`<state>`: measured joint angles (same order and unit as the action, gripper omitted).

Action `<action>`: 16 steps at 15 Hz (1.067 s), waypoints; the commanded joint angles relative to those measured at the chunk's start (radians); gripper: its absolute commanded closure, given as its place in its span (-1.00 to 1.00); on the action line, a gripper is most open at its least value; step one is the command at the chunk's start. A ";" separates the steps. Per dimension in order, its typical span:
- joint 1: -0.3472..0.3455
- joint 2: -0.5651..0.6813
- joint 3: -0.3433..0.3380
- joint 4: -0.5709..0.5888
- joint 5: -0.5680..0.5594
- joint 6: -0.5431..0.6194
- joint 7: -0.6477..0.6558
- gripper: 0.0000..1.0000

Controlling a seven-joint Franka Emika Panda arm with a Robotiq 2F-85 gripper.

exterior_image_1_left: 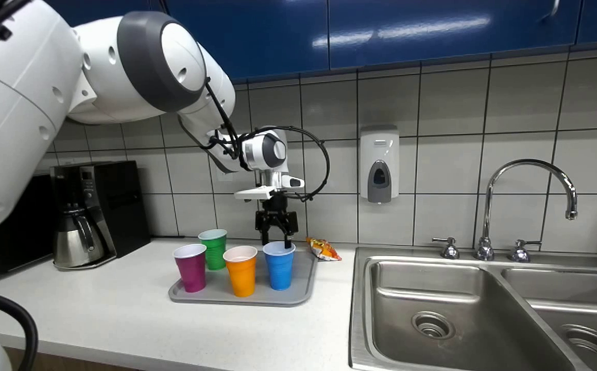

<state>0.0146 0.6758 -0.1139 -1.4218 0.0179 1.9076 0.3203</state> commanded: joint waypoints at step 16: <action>0.041 -0.239 0.006 -0.211 -0.108 0.041 0.001 -1.00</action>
<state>0.0541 0.5134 -0.1129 -1.5362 -0.0542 1.9172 0.3203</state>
